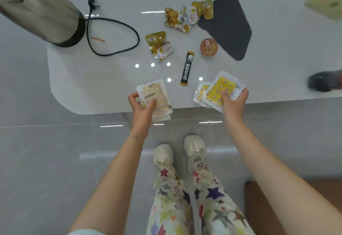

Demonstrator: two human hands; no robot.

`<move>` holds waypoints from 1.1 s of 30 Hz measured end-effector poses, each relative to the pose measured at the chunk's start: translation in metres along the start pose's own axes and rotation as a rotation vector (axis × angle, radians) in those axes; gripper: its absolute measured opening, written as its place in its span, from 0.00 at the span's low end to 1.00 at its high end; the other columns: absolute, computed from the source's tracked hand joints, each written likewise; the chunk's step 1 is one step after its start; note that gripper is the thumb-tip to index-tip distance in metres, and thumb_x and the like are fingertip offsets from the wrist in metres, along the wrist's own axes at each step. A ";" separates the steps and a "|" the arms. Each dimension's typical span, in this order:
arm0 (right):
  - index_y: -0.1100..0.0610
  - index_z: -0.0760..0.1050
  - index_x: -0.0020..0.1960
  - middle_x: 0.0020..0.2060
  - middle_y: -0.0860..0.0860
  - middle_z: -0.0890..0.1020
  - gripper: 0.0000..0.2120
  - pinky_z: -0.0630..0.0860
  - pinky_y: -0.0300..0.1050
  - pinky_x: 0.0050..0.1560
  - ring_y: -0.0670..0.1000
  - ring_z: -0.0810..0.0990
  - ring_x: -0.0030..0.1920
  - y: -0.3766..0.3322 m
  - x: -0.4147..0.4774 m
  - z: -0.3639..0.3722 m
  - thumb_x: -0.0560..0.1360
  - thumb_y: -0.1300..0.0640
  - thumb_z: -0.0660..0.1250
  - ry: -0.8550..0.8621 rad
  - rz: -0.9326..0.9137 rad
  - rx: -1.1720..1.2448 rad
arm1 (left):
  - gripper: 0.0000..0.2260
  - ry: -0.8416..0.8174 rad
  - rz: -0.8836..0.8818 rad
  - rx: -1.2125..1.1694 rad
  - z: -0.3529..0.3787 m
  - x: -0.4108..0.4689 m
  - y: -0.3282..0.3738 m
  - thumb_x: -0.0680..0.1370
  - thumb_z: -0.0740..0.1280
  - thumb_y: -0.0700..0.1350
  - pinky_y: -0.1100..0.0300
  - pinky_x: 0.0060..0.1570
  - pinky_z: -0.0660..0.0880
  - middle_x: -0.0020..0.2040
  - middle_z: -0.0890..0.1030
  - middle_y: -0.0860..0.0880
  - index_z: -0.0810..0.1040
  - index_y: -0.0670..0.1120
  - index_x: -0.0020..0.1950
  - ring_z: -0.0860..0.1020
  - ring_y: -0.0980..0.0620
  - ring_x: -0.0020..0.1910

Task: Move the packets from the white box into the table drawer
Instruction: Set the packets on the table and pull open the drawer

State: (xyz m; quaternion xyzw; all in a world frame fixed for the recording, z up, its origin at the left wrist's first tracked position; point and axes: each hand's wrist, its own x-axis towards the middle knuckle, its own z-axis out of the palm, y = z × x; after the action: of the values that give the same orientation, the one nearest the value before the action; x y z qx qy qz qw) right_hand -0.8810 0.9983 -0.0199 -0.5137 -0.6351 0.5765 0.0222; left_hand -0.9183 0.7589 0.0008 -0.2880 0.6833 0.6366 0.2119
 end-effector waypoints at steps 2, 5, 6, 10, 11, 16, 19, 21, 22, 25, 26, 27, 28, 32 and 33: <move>0.54 0.60 0.70 0.64 0.51 0.74 0.25 0.76 0.34 0.54 0.49 0.77 0.58 0.014 0.021 0.014 0.77 0.58 0.65 0.016 -0.010 -0.008 | 0.17 0.017 0.029 -0.001 0.005 0.023 -0.015 0.78 0.67 0.38 0.59 0.48 0.80 0.54 0.79 0.45 0.60 0.48 0.58 0.81 0.50 0.52; 0.53 0.60 0.71 0.65 0.50 0.74 0.28 0.74 0.50 0.63 0.49 0.77 0.61 0.026 0.039 0.028 0.74 0.56 0.68 0.038 -0.038 0.006 | 0.18 0.084 0.077 0.022 0.008 0.044 -0.025 0.77 0.69 0.40 0.58 0.48 0.80 0.52 0.81 0.45 0.62 0.50 0.59 0.82 0.51 0.49; 0.53 0.59 0.72 0.66 0.50 0.73 0.30 0.73 0.49 0.64 0.48 0.76 0.62 0.028 0.041 0.030 0.73 0.55 0.68 0.038 -0.042 0.006 | 0.18 0.107 0.094 0.045 0.009 0.048 -0.027 0.77 0.69 0.41 0.59 0.47 0.80 0.51 0.81 0.44 0.63 0.50 0.59 0.82 0.52 0.47; 0.51 0.57 0.74 0.66 0.50 0.70 0.32 0.71 0.43 0.63 0.47 0.72 0.63 0.034 0.022 0.018 0.75 0.54 0.68 0.092 -0.083 -0.035 | 0.20 0.112 0.137 0.179 0.004 0.050 -0.032 0.77 0.68 0.40 0.59 0.48 0.80 0.51 0.83 0.45 0.66 0.51 0.65 0.83 0.54 0.46; 0.51 0.59 0.73 0.64 0.50 0.70 0.29 0.69 0.42 0.62 0.47 0.71 0.62 0.037 0.013 0.011 0.76 0.54 0.67 0.127 -0.111 -0.081 | 0.22 0.101 0.140 0.203 0.003 0.047 -0.032 0.77 0.68 0.41 0.59 0.51 0.80 0.53 0.82 0.47 0.66 0.51 0.68 0.82 0.55 0.49; 0.58 0.71 0.60 0.54 0.49 0.74 0.14 0.71 0.48 0.61 0.49 0.73 0.56 0.074 -0.026 -0.014 0.77 0.57 0.66 0.063 -0.242 -0.323 | 0.23 0.074 0.317 0.414 -0.002 0.017 -0.027 0.78 0.68 0.41 0.71 0.62 0.67 0.63 0.71 0.61 0.67 0.52 0.71 0.69 0.70 0.61; 0.56 0.71 0.64 0.59 0.49 0.75 0.18 0.69 0.48 0.65 0.50 0.71 0.62 0.108 -0.022 -0.012 0.77 0.51 0.66 -0.180 -0.209 -0.529 | 0.17 0.000 0.459 0.575 -0.009 -0.002 -0.047 0.77 0.68 0.40 0.57 0.63 0.70 0.61 0.75 0.54 0.72 0.51 0.64 0.72 0.55 0.62; 0.56 0.68 0.69 0.66 0.52 0.72 0.24 0.64 0.48 0.67 0.54 0.66 0.69 0.125 -0.009 -0.003 0.76 0.49 0.66 -0.314 -0.290 -0.720 | 0.13 -0.117 0.472 0.677 -0.011 -0.012 -0.068 0.77 0.68 0.40 0.56 0.59 0.73 0.57 0.78 0.52 0.74 0.48 0.61 0.75 0.53 0.58; 0.55 0.66 0.71 0.69 0.54 0.69 0.27 0.62 0.51 0.68 0.56 0.63 0.71 0.132 0.000 0.002 0.76 0.48 0.67 -0.353 -0.358 -0.848 | 0.13 -0.160 0.490 0.754 -0.012 -0.016 -0.080 0.77 0.68 0.40 0.56 0.58 0.74 0.56 0.79 0.52 0.75 0.47 0.61 0.76 0.53 0.57; 0.53 0.60 0.75 0.74 0.55 0.62 0.33 0.54 0.56 0.72 0.58 0.55 0.75 0.143 0.027 0.018 0.75 0.42 0.65 -0.415 -0.463 -1.155 | 0.17 -0.206 0.557 0.940 -0.015 -0.015 -0.116 0.77 0.69 0.44 0.56 0.61 0.71 0.60 0.79 0.51 0.75 0.47 0.65 0.75 0.51 0.60; 0.54 0.59 0.75 0.74 0.55 0.61 0.33 0.52 0.57 0.73 0.58 0.54 0.75 0.144 0.034 0.023 0.75 0.41 0.63 -0.432 -0.475 -1.228 | 0.18 -0.197 0.553 0.966 -0.016 -0.011 -0.124 0.77 0.68 0.45 0.54 0.62 0.70 0.61 0.78 0.51 0.74 0.47 0.66 0.74 0.50 0.62; 0.54 0.58 0.75 0.75 0.55 0.60 0.34 0.51 0.57 0.73 0.58 0.54 0.75 0.146 0.041 0.027 0.76 0.39 0.61 -0.445 -0.475 -1.287 | 0.19 -0.183 0.548 0.982 -0.016 -0.006 -0.130 0.77 0.68 0.47 0.53 0.63 0.70 0.63 0.78 0.50 0.74 0.47 0.67 0.73 0.49 0.63; 0.54 0.57 0.75 0.75 0.55 0.60 0.34 0.50 0.58 0.74 0.58 0.54 0.75 0.147 0.047 0.030 0.76 0.38 0.59 -0.460 -0.462 -1.328 | 0.19 -0.168 0.542 0.999 -0.016 -0.001 -0.135 0.77 0.67 0.49 0.51 0.64 0.70 0.64 0.77 0.50 0.73 0.47 0.67 0.72 0.48 0.65; 0.51 0.51 0.77 0.77 0.53 0.54 0.35 0.46 0.61 0.75 0.57 0.50 0.77 0.151 0.061 0.037 0.77 0.35 0.54 -0.556 -0.381 -1.439 | 0.21 -0.125 0.526 1.034 -0.013 0.016 -0.142 0.76 0.66 0.53 0.47 0.65 0.69 0.66 0.76 0.49 0.72 0.49 0.69 0.70 0.46 0.67; 0.51 0.50 0.78 0.77 0.53 0.53 0.35 0.45 0.61 0.75 0.57 0.49 0.77 0.151 0.062 0.039 0.77 0.35 0.53 -0.567 -0.372 -1.451 | 0.22 -0.119 0.528 1.034 -0.013 0.018 -0.143 0.76 0.66 0.52 0.47 0.65 0.69 0.66 0.75 0.50 0.72 0.50 0.69 0.70 0.46 0.67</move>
State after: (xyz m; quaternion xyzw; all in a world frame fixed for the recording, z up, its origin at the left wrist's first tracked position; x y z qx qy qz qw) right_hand -0.8398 0.9842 -0.1815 -0.1195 -0.9084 0.1151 -0.3839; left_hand -0.8358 0.7408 -0.1168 0.0692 0.9408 0.2669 0.1972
